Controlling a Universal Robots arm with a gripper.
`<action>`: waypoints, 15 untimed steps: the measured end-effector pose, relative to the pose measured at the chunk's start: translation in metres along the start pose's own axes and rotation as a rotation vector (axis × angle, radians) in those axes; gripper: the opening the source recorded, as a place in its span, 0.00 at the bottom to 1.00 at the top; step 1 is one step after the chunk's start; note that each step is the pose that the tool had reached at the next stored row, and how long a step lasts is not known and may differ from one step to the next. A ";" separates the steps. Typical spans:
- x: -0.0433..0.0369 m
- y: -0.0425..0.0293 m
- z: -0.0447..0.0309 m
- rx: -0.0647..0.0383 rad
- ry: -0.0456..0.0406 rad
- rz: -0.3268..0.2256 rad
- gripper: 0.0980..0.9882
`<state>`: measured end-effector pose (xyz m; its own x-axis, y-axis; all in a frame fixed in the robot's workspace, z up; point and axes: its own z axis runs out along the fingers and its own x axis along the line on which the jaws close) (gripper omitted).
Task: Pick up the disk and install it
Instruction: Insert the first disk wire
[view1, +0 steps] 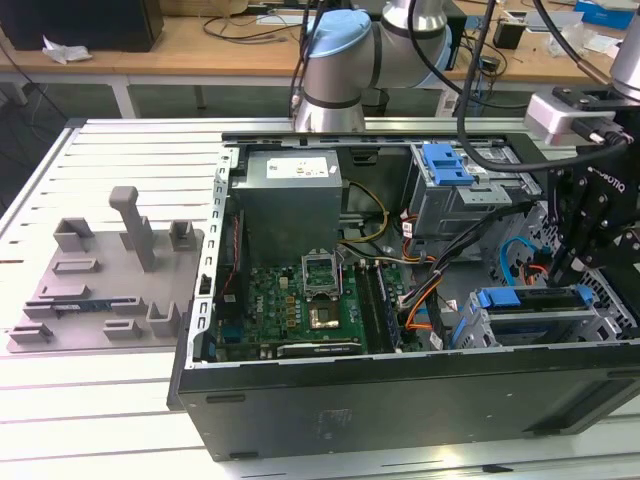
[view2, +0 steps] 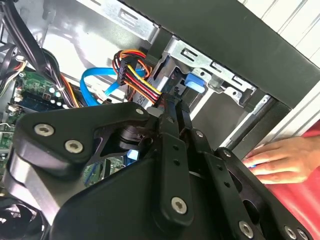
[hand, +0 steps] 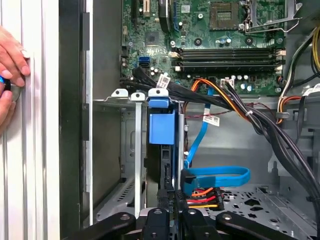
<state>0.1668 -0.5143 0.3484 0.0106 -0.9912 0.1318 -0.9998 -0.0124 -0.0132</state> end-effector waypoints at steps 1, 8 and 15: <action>0.0005 0.0002 0.0001 0.000 -0.0010 0.000 0.08; 0.0033 0.0008 0.0004 0.000 -0.0165 0.000 0.08; 0.0061 0.0008 0.0008 0.001 -0.0325 0.001 0.08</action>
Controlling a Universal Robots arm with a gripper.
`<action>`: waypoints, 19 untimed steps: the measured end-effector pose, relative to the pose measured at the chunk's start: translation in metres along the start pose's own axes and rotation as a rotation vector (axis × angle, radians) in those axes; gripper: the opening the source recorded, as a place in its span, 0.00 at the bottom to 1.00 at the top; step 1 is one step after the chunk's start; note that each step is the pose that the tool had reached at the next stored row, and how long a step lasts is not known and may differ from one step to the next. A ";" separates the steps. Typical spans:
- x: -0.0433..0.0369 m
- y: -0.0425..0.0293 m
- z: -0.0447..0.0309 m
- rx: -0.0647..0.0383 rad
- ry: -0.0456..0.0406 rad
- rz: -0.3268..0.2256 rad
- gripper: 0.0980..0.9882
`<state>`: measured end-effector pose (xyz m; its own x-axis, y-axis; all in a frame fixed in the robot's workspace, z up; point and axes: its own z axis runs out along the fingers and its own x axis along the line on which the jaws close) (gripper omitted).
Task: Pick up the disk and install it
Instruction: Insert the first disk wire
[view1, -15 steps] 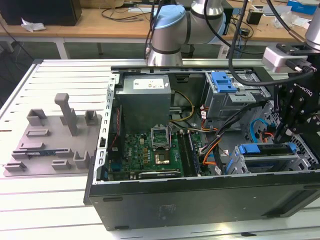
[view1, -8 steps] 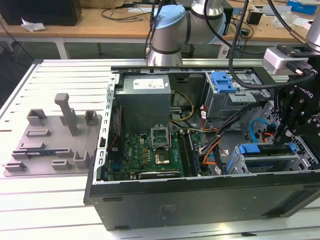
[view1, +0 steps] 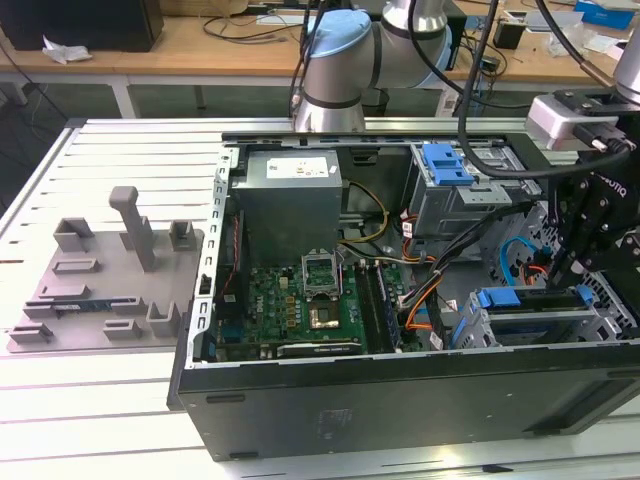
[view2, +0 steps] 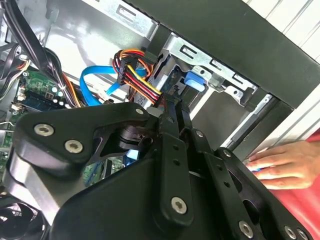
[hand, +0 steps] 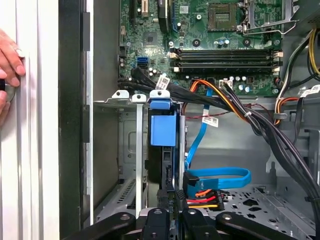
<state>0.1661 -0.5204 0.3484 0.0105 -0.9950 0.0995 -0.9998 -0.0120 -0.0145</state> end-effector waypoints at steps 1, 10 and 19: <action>0.0016 0.0000 0.0002 0.001 -0.0097 0.000 0.08; 0.0048 0.0001 0.0004 0.002 -0.0280 0.001 0.08; 0.0120 0.0002 0.0011 0.004 -0.0519 0.002 0.08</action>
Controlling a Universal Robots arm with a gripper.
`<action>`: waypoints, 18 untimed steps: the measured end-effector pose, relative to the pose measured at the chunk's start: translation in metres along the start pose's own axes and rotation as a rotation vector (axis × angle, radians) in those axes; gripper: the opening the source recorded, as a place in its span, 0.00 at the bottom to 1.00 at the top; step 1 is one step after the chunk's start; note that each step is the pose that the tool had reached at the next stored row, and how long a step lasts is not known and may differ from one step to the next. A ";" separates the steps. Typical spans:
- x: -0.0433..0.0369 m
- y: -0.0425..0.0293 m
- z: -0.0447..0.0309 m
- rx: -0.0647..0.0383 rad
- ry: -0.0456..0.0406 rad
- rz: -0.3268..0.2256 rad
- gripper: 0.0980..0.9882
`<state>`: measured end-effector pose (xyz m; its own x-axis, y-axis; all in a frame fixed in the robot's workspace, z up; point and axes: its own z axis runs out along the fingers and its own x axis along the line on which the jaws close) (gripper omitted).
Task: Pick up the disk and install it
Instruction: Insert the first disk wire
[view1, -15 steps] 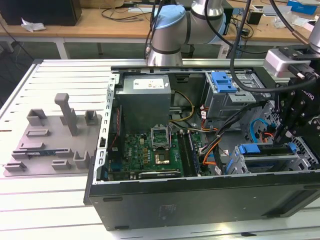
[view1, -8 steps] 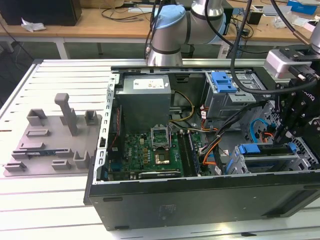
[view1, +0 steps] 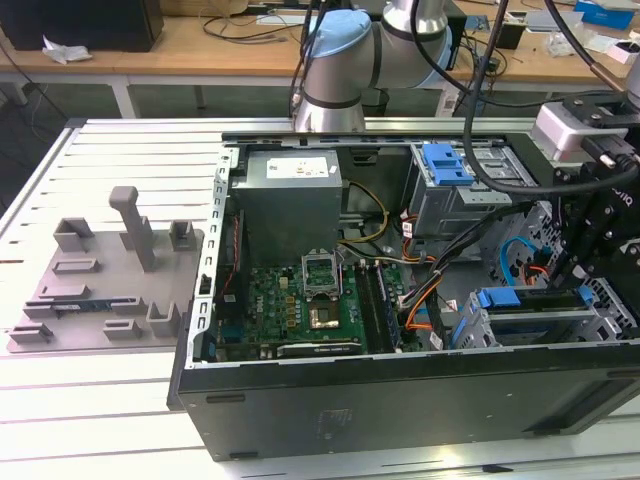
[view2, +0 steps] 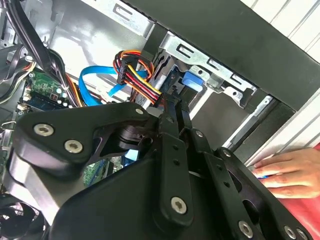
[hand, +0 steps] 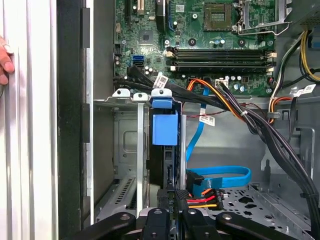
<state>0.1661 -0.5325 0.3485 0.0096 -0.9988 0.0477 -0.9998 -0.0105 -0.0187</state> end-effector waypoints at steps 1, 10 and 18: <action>0.0026 0.0000 0.0001 0.001 -0.0097 0.000 0.08; 0.0053 0.0000 0.0002 0.002 -0.0222 0.001 0.08; 0.0054 0.0001 0.0002 0.002 -0.0268 0.003 0.08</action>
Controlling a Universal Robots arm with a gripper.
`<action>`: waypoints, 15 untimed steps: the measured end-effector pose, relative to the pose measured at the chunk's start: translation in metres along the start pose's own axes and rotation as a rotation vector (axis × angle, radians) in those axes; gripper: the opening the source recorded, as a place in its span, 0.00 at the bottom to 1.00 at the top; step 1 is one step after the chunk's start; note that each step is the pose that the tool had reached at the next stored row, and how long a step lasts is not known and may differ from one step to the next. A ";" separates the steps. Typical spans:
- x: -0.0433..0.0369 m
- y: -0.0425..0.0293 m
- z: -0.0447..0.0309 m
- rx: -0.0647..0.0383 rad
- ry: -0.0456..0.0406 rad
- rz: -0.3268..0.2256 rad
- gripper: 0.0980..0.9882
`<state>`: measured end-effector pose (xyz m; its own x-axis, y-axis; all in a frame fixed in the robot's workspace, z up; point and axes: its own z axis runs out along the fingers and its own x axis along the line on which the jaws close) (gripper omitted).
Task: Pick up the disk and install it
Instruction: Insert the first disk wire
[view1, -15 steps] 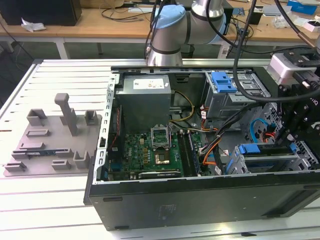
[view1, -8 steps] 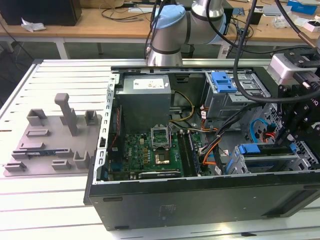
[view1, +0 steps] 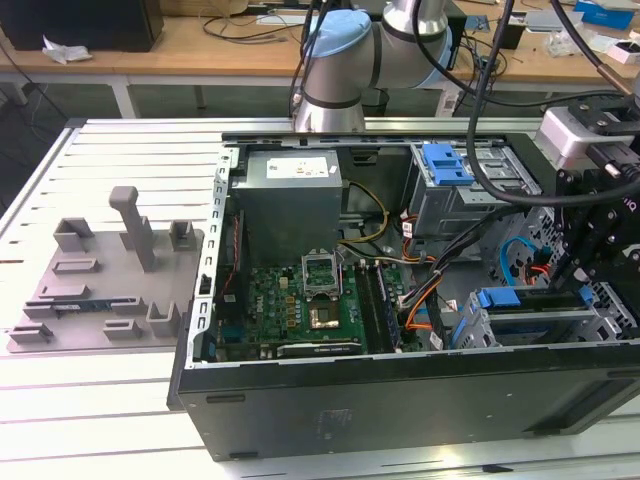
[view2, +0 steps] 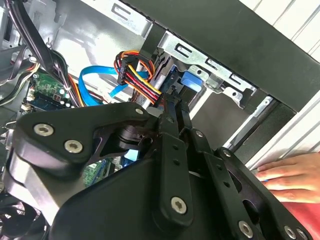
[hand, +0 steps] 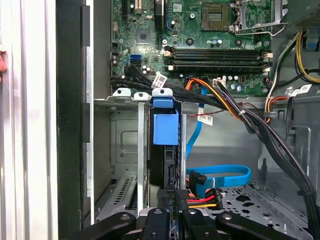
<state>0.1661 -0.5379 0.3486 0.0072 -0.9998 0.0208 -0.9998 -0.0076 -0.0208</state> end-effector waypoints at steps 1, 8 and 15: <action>0.0000 0.0001 0.0000 0.000 -0.0002 0.003 0.08; 0.0000 0.0003 0.0000 -0.001 -0.0004 0.041 0.08; 0.0000 0.0003 0.0000 -0.001 -0.0006 0.062 0.08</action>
<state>0.1658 -0.5380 0.3486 -0.0545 -0.9983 0.0189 -0.9983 0.0541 -0.0208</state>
